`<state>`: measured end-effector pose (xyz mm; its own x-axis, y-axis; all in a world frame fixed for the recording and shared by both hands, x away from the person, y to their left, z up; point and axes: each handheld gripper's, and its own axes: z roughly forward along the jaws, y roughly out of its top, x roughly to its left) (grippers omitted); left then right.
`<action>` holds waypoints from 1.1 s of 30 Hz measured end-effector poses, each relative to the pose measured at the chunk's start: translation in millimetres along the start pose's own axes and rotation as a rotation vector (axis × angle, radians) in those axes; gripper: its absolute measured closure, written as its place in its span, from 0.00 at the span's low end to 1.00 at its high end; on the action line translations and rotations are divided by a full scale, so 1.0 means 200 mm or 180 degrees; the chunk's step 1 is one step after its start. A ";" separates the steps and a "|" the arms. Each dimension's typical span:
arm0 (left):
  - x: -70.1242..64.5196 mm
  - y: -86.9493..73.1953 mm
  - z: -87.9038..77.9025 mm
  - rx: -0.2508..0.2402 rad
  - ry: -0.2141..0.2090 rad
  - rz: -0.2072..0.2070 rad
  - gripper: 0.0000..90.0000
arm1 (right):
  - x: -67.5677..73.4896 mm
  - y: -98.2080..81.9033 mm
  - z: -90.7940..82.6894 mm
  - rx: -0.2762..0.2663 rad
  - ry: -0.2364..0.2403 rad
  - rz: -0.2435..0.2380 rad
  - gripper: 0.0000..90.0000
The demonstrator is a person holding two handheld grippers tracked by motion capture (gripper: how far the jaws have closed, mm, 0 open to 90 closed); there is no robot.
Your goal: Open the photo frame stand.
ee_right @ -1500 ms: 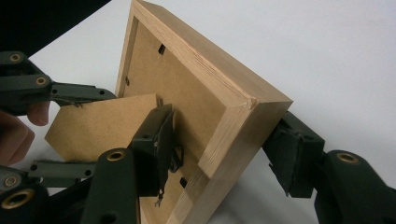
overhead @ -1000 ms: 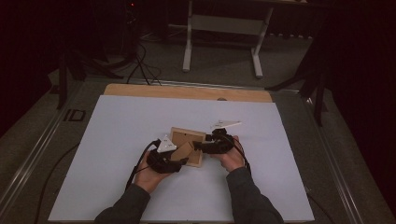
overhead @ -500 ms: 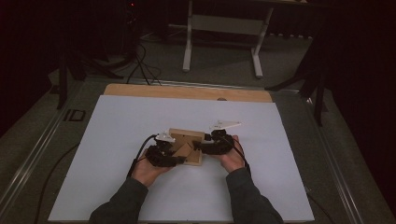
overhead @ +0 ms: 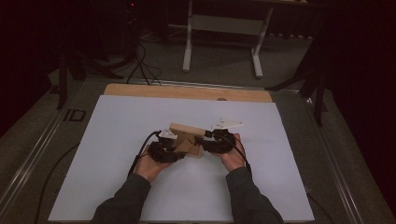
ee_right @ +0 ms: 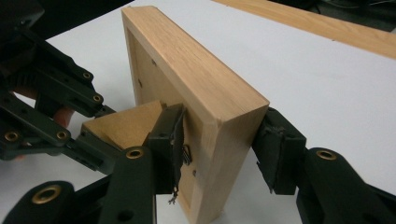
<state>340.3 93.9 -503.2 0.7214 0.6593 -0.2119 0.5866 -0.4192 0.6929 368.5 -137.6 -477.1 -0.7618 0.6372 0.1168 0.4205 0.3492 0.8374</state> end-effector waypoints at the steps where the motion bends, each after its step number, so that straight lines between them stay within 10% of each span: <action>1: 0.00 0.01 0.02 -0.0018 0.0047 0.0040 0.79 | -0.01 0.00 0.00 -0.0005 -0.0037 -0.0017 0.60; 19: 0.02 0.01 0.07 -0.0110 0.0201 0.0209 0.78 | 0.00 0.00 -0.02 -0.0044 -0.0141 -0.0111 0.60; 33: 0.02 -0.08 0.03 -0.0270 0.0026 -0.0069 0.67 | 0.06 -0.01 -0.04 -0.0017 0.0000 -0.0185 0.59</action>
<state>336.7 99.0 -519.0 0.7056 0.6728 -0.2222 0.5687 -0.3507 0.7441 354.4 -135.8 -474.2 -0.7848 0.6160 0.0680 0.3730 0.3819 0.8456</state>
